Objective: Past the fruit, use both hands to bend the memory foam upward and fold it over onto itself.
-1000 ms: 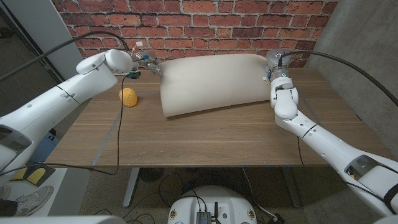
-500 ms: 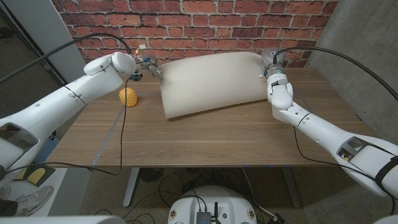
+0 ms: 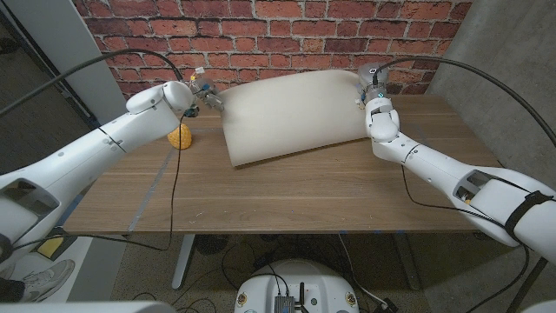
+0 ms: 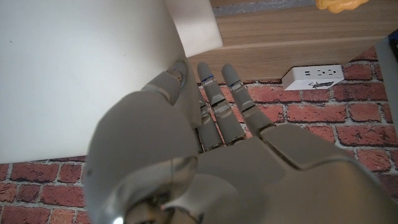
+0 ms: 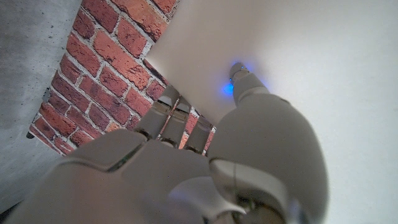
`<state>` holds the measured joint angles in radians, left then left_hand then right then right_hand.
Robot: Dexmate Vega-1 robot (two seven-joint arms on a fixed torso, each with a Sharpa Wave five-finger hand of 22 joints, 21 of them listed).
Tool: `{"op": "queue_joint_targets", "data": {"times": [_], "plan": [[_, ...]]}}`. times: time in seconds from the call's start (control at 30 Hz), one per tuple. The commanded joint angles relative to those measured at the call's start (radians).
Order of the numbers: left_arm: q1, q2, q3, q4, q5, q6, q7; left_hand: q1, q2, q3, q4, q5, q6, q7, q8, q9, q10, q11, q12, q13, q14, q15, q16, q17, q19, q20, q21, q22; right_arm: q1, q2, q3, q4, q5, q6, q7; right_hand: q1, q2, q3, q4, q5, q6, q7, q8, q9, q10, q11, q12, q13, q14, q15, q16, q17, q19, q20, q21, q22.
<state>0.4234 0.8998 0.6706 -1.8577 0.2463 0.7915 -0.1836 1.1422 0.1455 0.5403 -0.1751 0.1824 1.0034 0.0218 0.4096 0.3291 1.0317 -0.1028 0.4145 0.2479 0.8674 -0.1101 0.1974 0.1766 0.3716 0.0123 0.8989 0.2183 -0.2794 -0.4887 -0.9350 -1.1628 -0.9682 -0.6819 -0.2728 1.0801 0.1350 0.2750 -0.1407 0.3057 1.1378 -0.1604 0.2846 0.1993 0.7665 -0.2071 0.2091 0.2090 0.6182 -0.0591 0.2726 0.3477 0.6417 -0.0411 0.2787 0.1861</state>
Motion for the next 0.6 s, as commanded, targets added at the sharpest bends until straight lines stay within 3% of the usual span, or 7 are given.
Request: {"op": "queue_joint_targets", "data": {"times": [0.03, 0.17, 0.33, 0.37, 0.47, 0.6], "plan": [[0.030, -0.091, 0.025, 0.015, 0.074, 0.146, 0.230, -0.022, 0.000, 0.024, 0.007, 0.009, 0.040, 0.030, -0.004, -0.001, 0.077, -0.007, 0.154, 0.268, 0.015, -0.091, 0.001, -0.002, 0.013, 0.002, 0.011, 0.001, 0.068, 0.044, -0.076, 0.100, 0.088, 0.005, -0.092, -0.002, -0.007, 0.007, 0.001, 0.004, -0.005, 0.000, -0.004, 0.000, 0.006, 0.003, -0.004, 0.003, 0.014, -0.171, -0.003, -0.002, 0.008, 0.005, 0.006, 0.001], [0.022, -0.122, 0.046, 0.043, 0.096, 0.151, 0.289, -0.024, -0.005, 0.027, 0.004, 0.011, 0.046, 0.032, -0.007, -0.004, 0.083, -0.006, 0.158, 0.271, 0.021, -0.091, 0.000, -0.003, 0.014, 0.003, 0.017, 0.000, 0.072, 0.049, -0.083, 0.104, 0.112, -0.001, -0.119, -0.011, -0.013, 0.007, 0.003, 0.005, -0.024, -0.008, -0.014, -0.002, -0.009, 0.004, -0.011, 0.002, 0.020, -0.168, -0.007, -0.006, 0.010, 0.011, 0.005, 0.000], [0.008, -0.153, 0.078, 0.073, 0.125, 0.168, 0.336, -0.023, -0.013, 0.029, -0.001, 0.013, 0.058, 0.033, -0.009, -0.007, 0.091, -0.010, 0.160, 0.270, 0.032, -0.090, 0.001, -0.004, 0.016, 0.003, 0.024, -0.002, 0.072, 0.044, -0.094, 0.086, 0.131, -0.020, -0.119, -0.084, -0.041, 0.008, 0.020, 0.003, -0.192, -0.040, -0.090, -0.010, -0.095, 0.006, -0.026, 0.002, 0.025, -0.162, -0.038, -0.025, 0.018, 0.026, -0.002, 0.000], [0.011, -0.159, 0.075, 0.078, 0.123, 0.162, 0.348, -0.023, -0.014, 0.030, -0.001, 0.013, 0.059, 0.033, -0.010, -0.008, 0.093, -0.011, 0.161, 0.270, 0.033, -0.089, 0.000, -0.004, 0.016, 0.003, 0.025, -0.002, 0.071, 0.045, -0.094, 0.084, 0.135, -0.026, -0.120, -0.094, -0.045, 0.009, 0.022, 0.005, -0.213, -0.044, -0.096, -0.010, -0.107, 0.006, -0.026, 0.003, 0.022, -0.162, -0.043, -0.027, 0.018, 0.029, -0.004, 0.000], [0.017, -0.179, 0.069, 0.094, 0.118, 0.161, 0.380, -0.022, -0.018, 0.033, -0.004, 0.014, 0.064, 0.034, -0.011, -0.010, 0.095, -0.010, 0.162, 0.272, 0.036, -0.090, -0.001, -0.005, 0.018, 0.003, 0.029, -0.003, 0.063, 0.048, -0.083, 0.073, 0.158, -0.042, -0.133, -0.176, -0.078, -0.005, 0.042, 0.010, -0.385, -0.047, -0.114, -0.010, -0.204, 0.021, -0.033, 0.003, 0.001, -0.157, -0.056, -0.031, 0.016, 0.044, -0.014, 0.001], [0.017, -0.200, 0.065, 0.114, 0.107, 0.161, 0.405, -0.022, -0.021, 0.037, -0.004, 0.015, 0.067, 0.035, -0.015, -0.012, 0.099, -0.009, 0.163, 0.272, 0.042, -0.089, -0.002, -0.006, 0.018, 0.003, 0.034, -0.004, 0.041, 0.057, -0.045, 0.052, 0.211, -0.052, -0.179, -0.302, -0.125, -0.050, 0.077, 0.027, -0.703, 0.001, -0.119, -0.008, -0.374, 0.075, -0.031, 0.002, -0.089, -0.147, -0.069, -0.020, 0.006, 0.078, -0.031, 0.003]]}}
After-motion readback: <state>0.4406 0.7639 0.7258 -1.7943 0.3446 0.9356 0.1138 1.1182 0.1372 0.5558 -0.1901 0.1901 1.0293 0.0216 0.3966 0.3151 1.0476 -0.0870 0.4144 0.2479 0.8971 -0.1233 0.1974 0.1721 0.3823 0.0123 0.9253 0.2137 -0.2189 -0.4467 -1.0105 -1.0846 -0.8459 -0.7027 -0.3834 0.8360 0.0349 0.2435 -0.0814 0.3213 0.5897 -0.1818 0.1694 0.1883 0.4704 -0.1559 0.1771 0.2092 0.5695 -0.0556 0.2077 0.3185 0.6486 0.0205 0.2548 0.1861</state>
